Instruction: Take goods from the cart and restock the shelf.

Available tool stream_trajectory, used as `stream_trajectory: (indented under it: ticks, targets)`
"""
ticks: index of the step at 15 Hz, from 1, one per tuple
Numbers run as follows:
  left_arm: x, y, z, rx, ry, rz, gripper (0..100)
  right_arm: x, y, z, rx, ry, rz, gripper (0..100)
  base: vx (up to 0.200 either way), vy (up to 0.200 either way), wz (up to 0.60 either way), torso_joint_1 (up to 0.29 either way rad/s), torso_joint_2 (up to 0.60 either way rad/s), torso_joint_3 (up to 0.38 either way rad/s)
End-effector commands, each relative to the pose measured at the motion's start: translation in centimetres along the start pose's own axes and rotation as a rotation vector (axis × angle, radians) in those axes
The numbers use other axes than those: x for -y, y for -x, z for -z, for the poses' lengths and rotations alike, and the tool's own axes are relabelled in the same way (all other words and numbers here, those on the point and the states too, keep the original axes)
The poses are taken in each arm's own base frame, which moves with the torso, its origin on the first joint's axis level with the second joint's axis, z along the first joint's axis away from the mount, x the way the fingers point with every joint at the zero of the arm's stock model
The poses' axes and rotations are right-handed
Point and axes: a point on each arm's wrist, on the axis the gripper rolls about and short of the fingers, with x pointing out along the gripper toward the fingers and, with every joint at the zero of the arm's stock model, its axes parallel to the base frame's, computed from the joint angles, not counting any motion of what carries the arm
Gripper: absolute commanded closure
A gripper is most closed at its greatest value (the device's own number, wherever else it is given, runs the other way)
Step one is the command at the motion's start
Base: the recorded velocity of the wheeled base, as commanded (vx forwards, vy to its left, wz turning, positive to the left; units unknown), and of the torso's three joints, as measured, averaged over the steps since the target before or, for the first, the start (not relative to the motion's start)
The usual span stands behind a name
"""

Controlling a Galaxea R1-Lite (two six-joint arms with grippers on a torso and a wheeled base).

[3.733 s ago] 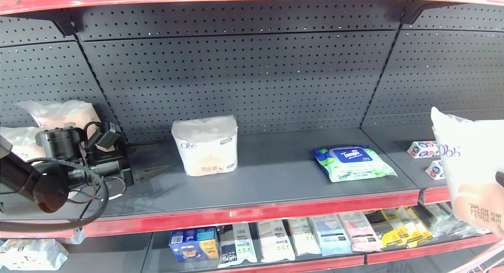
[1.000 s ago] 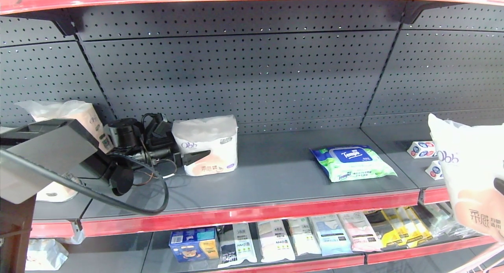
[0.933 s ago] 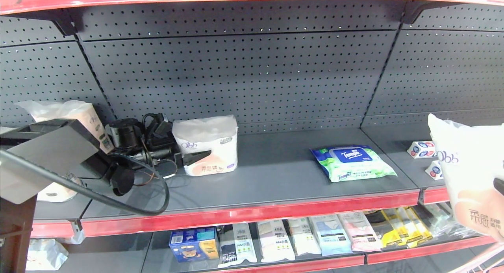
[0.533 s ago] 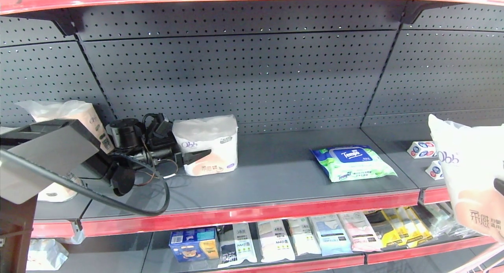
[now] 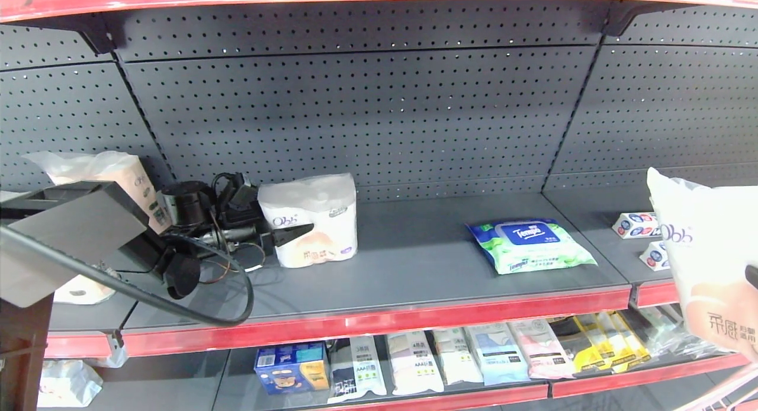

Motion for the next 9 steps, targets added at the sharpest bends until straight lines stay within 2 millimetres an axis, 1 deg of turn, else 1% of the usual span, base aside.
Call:
stream_trajectory:
  ticks: [1, 3, 4, 5, 8, 9]
  targets:
    - [0.8, 0.6, 0.1, 0.007, 0.002, 0.036, 100, 0.0, 0.0, 0.1, -0.002, 0.001, -0.001, 100, 0.000, 0.000, 0.00, 0.000, 0.00, 0.000]
    - [1.2, 1.3, -0.5, 0.013, 0.002, 0.040, 100, 0.0, 0.0, 0.1, -0.002, 0.001, -0.001, 100, 0.000, 0.000, 0.00, 0.000, 0.00, 0.000]
    - [1.9, 2.1, -1.1, 0.020, 0.011, 0.078, 100, 0.0, 0.0, 0.1, -0.005, 0.000, -0.002, 100, 0.000, 0.000, 0.00, 0.000, 0.00, 0.000]
    - [2.1, 2.6, -1.3, 0.025, 0.007, 0.085, 100, -0.1, 0.0, 0.2, -0.007, 0.000, -0.002, 100, 0.000, 0.000, 0.00, 0.000, 0.00, 0.000]
    - [3.1, 3.5, -1.2, 0.030, 0.004, 0.089, 100, -0.1, -0.1, 0.2, -0.008, 0.000, -0.003, 100, 0.000, 0.000, 0.00, 0.000, 0.00, 0.000]
    - [3.8, 4.0, -1.3, 0.034, 0.011, 0.091, 100, 0.0, 0.0, 0.2, -0.007, 0.000, -0.002, 100, 0.000, 0.000, 0.00, 0.000, 0.00, 0.000]
